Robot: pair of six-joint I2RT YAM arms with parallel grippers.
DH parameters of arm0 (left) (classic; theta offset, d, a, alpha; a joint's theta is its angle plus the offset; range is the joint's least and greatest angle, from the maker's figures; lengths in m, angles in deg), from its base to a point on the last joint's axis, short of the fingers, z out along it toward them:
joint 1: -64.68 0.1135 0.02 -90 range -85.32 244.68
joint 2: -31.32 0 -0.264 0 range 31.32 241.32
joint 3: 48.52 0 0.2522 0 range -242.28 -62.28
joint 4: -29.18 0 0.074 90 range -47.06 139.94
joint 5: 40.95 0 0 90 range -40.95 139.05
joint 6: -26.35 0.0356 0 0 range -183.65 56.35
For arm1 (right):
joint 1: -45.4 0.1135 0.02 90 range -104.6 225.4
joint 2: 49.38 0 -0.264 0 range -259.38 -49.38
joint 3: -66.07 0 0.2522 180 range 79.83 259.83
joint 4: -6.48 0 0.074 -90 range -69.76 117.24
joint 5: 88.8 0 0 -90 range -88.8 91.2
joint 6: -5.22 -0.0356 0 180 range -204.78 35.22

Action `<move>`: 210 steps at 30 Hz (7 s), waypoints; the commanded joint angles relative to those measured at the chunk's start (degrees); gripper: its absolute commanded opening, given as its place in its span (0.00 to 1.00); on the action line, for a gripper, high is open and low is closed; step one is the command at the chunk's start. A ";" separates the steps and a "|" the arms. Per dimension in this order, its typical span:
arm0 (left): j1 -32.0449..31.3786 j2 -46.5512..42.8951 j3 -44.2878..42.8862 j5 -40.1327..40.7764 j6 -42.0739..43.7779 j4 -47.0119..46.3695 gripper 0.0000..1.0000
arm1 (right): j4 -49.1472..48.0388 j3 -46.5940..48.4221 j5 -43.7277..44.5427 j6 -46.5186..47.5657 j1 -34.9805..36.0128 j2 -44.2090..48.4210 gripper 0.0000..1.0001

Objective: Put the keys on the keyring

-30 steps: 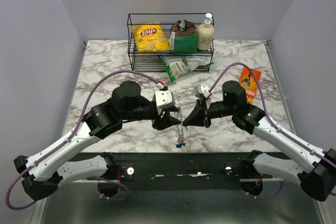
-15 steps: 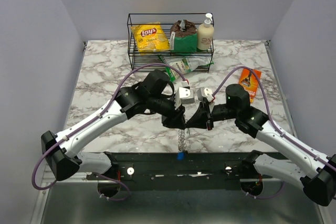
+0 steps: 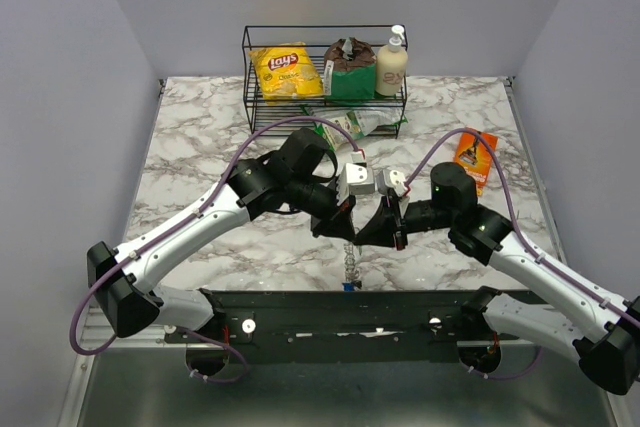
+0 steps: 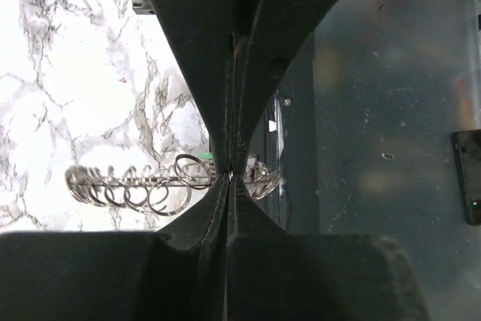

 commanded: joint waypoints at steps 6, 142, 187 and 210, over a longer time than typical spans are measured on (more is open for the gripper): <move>-0.08 0.87 -0.98 3.02 0.70 1.94 0.00 | -2.09 0.36 0.98 0.61 -0.04 1.29 0.01; 0.71 -34.90 47.00 18.85 -16.88 -76.38 0.00 | -8.24 6.17 10.83 -12.31 -0.13 -4.86 0.01; 0.80 -33.67 46.39 14.99 -17.32 -76.90 0.00 | -14.21 1.77 -0.85 -5.98 -0.13 5.86 0.64; 0.71 -31.12 45.16 11.03 -19.26 -78.13 0.00 | -17.90 2.12 -2.18 -7.65 -0.13 0.67 0.62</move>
